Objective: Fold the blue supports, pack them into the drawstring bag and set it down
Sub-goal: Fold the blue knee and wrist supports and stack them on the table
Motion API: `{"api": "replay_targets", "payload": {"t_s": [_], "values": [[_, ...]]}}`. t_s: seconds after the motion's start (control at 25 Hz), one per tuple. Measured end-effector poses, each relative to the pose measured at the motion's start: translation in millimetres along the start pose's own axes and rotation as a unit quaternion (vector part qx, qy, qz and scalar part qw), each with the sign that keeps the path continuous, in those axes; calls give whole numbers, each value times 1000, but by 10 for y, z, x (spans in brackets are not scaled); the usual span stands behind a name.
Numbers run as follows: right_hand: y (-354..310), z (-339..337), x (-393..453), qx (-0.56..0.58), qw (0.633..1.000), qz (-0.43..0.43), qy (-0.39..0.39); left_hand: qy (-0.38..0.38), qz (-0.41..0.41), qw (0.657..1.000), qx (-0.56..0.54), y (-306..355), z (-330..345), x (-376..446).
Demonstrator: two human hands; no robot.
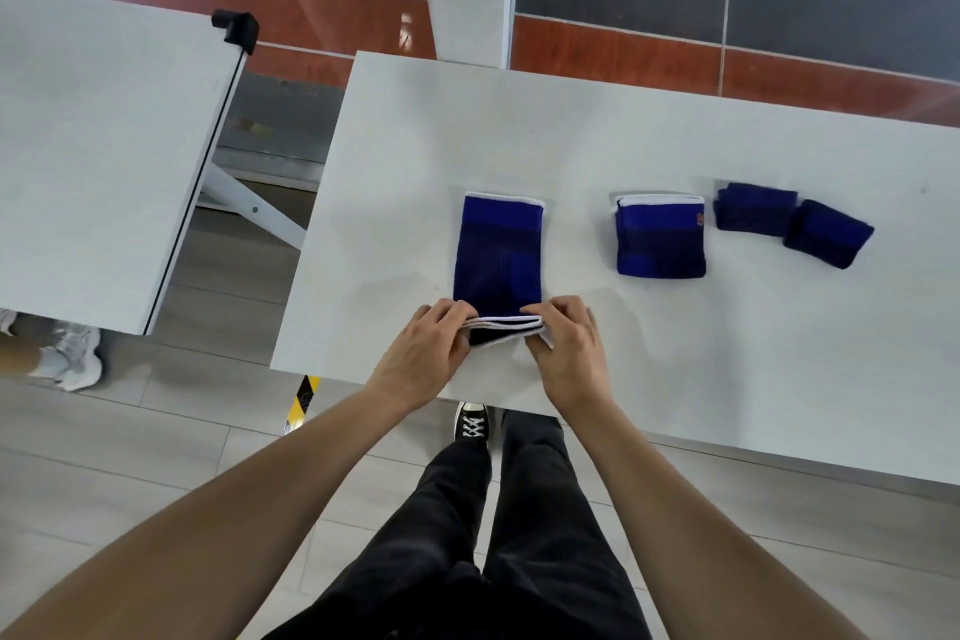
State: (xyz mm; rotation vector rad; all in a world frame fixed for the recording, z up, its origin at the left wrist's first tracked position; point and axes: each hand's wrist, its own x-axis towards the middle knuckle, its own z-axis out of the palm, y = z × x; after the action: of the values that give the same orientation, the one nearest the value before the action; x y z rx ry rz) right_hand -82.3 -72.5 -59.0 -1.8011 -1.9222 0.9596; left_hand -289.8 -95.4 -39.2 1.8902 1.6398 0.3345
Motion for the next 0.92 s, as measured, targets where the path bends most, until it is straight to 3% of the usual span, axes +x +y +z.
{"api": "replay_targets", "payload": {"t_s": [0.2,0.36,0.56,0.92], "values": [[-14,-56,-6,38,998,40,8,27,-161,957,-241,-13,-44,-18],[-29,-76,15,110,991,73,1,-32,-134,965,-222,-3,-92,79],[-189,-161,99,161,977,140,10,32,-116,975,-184,43,-109,218],[-189,-213,257,101,981,164,-3,31,-227,964,-137,122,-15,486]]}}
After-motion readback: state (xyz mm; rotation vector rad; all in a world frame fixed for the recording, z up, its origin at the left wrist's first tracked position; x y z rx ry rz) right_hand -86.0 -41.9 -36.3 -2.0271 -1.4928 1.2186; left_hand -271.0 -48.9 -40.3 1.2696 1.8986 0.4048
